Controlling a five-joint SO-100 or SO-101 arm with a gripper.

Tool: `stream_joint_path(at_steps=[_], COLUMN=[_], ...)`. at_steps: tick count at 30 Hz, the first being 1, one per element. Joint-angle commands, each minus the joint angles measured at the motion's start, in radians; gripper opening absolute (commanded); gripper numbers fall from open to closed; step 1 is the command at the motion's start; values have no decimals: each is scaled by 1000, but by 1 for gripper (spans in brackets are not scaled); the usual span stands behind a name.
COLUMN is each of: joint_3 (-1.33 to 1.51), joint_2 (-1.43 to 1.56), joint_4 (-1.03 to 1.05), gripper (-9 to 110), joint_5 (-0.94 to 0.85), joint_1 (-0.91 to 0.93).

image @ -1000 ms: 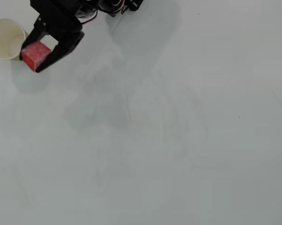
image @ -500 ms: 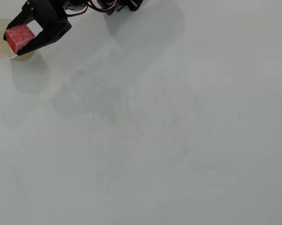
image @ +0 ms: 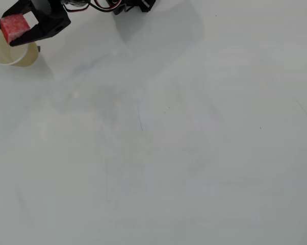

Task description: Pick up the cube and drop it in the cup.

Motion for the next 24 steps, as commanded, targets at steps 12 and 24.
stream_joint_path(at_steps=[12,24], joint_3=[-23,-40], joint_2=[-55,-72], joint_4=[140,156], gripper=[8,7], joint_5=[9,11], joint_1=[12,8])
